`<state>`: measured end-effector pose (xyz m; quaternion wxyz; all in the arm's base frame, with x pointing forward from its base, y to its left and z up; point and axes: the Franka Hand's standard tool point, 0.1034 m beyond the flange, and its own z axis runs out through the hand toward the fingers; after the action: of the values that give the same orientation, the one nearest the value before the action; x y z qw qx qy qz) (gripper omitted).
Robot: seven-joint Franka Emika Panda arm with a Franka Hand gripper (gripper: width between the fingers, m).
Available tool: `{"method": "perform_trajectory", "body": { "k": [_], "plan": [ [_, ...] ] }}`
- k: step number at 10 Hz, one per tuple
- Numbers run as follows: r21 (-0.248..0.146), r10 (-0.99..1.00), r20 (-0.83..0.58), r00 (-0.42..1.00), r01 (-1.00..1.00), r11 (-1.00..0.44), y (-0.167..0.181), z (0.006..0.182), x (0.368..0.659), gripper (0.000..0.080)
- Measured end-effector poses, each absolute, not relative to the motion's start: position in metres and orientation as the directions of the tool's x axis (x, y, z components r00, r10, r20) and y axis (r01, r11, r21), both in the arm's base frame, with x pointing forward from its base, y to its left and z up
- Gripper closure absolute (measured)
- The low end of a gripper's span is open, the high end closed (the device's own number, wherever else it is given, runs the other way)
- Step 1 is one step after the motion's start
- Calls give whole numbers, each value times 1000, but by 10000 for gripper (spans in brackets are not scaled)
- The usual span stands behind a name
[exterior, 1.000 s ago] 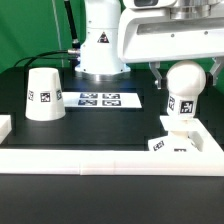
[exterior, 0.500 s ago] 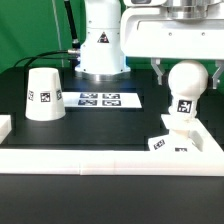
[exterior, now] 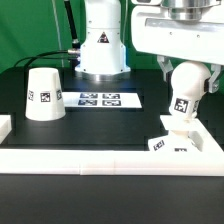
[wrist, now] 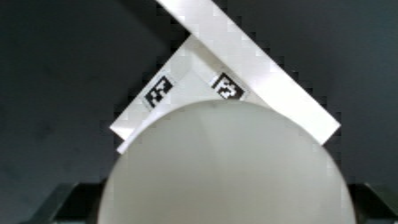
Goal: Assemble lamp
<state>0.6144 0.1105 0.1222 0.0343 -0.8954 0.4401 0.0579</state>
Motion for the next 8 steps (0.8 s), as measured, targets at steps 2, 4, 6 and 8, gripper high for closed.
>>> {"method": "perform_trajectory", "body": {
  "k": [2, 4, 6, 8],
  "plan": [
    [-12, -804, -135, 580, -812, -584, 105, 122, 616, 220],
    [-17, -779, -134, 612, -788, -616, 107, 122, 616, 220],
    [-25, -743, -133, 656, -752, -659, 107, 122, 616, 104],
    [-42, -557, -115, 823, -564, -825, 105, 121, 615, 101]
  ]
}}
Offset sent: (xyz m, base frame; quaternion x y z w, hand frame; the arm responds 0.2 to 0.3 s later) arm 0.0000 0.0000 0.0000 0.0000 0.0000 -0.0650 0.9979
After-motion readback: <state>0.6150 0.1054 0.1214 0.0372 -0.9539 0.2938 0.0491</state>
